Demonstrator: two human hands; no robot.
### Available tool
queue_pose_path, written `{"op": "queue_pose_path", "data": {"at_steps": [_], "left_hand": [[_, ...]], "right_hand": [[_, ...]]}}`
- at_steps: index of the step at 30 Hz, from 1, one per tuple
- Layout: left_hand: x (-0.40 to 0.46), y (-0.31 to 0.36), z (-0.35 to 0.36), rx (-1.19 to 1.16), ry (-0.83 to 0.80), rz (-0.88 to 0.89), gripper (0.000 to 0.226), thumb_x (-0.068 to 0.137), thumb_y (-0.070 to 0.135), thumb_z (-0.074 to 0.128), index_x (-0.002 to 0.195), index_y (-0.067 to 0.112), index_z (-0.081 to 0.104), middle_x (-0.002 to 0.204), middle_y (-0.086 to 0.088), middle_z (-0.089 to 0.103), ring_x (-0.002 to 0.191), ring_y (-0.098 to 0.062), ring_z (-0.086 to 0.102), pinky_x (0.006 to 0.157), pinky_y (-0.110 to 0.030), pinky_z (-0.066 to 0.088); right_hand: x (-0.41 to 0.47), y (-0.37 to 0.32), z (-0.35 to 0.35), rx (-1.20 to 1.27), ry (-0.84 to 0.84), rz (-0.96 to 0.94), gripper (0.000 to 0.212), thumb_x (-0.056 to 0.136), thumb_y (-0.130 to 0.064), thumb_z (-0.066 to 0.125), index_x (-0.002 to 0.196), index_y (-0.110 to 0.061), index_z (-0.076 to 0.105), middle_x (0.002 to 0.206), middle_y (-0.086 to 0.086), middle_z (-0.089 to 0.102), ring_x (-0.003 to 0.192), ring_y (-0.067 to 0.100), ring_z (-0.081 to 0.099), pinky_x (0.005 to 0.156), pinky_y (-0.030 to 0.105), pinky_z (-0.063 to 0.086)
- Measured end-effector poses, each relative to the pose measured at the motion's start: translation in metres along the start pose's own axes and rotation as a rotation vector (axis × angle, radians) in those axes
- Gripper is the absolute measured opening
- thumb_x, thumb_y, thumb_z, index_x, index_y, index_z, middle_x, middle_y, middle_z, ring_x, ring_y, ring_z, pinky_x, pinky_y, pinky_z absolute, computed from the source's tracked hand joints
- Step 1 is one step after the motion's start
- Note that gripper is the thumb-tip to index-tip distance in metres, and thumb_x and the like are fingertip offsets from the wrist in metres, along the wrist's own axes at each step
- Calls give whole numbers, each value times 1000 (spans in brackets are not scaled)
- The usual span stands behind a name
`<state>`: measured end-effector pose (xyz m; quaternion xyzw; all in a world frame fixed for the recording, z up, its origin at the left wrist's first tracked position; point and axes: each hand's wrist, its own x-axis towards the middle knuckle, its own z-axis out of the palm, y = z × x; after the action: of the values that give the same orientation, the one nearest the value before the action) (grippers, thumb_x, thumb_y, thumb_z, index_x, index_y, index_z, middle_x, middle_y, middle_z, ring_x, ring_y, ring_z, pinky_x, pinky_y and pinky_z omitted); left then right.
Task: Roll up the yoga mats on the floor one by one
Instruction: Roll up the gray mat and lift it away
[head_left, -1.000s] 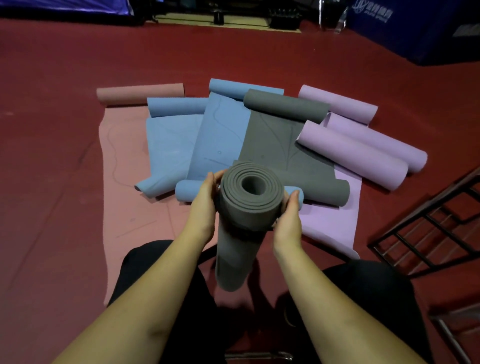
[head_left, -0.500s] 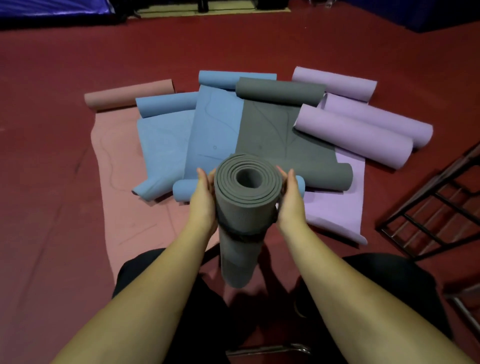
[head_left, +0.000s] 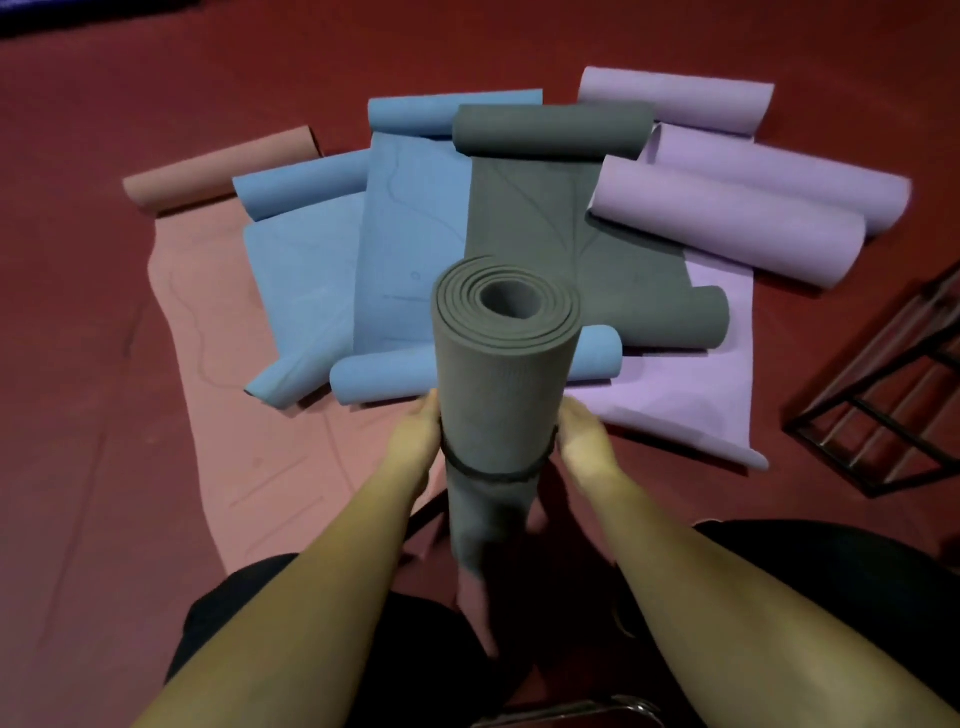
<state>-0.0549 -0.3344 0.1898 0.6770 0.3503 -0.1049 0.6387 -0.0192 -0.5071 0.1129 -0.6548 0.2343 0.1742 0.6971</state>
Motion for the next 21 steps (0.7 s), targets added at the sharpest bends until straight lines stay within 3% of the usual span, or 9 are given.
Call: {"op": "queue_pose_path", "data": {"at_steps": [2, 5, 9, 12, 15, 17, 18, 20, 21], "left_hand": [[12, 4, 3, -97, -66, 126, 49, 106, 47, 28, 133, 21, 59, 133, 5, 63, 125, -12, 54, 103, -30, 40], [19, 11, 23, -245, -94, 150, 45, 107, 47, 25, 104, 28, 66, 99, 16, 73, 92, 7, 65, 77, -13, 50], [36, -1, 35, -229, -11, 19, 37, 102, 54, 38, 90, 30, 62, 86, 18, 66, 72, 9, 58, 65, -16, 45], [55, -28, 38, -241, -17, -112, 36, 101, 50, 45, 104, 22, 68, 103, 9, 70, 73, 2, 60, 70, -17, 47], [63, -46, 41, -257, -1, -268, 27, 101, 37, 50, 94, 18, 68, 68, 7, 64, 74, -14, 51, 73, -25, 44], [68, -52, 38, -237, 13, -321, 27, 99, 33, 50, 83, 17, 65, 62, 8, 63, 71, -14, 52, 74, -27, 46], [71, -54, 36, -215, 26, -323, 25, 98, 31, 50, 83, 18, 65, 63, 9, 66, 72, -15, 55, 69, -26, 46], [79, -56, 29, -189, 25, -238, 23, 99, 31, 48, 95, 21, 67, 76, 11, 72, 78, -14, 63, 62, -22, 45], [83, -56, 29, -193, 14, -200, 26, 101, 37, 45, 103, 25, 68, 85, 14, 73, 80, -7, 67, 61, -20, 46]], "right_hand": [[-3, -21, 6, 294, -35, 1, 39, 97, -54, 45, 88, -24, 69, 80, -12, 72, 73, 5, 66, 69, 23, 51], [11, -23, 16, 457, -69, -12, 46, 95, -59, 47, 110, -21, 70, 114, -2, 72, 111, 15, 66, 101, 32, 48], [24, -3, 20, 285, 100, 101, 51, 89, -63, 56, 112, -18, 65, 106, -7, 70, 109, 18, 63, 104, 36, 45], [32, 21, 16, 165, 13, 199, 47, 97, -59, 45, 123, -23, 59, 135, -2, 59, 123, 19, 54, 113, 38, 37], [31, 47, 8, -88, -25, 267, 35, 106, -30, 36, 132, -16, 53, 136, 8, 54, 120, 24, 52, 103, 33, 39], [36, 59, 1, -197, -6, 271, 32, 105, -16, 32, 129, -20, 54, 126, 9, 57, 105, 19, 54, 85, 30, 43], [40, 64, -1, -180, -14, 279, 28, 105, -16, 33, 114, -31, 56, 110, 0, 59, 93, 11, 54, 78, 28, 45], [46, 55, 1, -87, 23, 254, 27, 105, -23, 36, 90, -36, 54, 83, -19, 60, 71, -6, 53, 70, 19, 45], [51, 49, 2, 56, 36, 249, 28, 105, -30, 36, 89, -33, 58, 74, -21, 64, 67, -8, 56, 67, 16, 45]]}}
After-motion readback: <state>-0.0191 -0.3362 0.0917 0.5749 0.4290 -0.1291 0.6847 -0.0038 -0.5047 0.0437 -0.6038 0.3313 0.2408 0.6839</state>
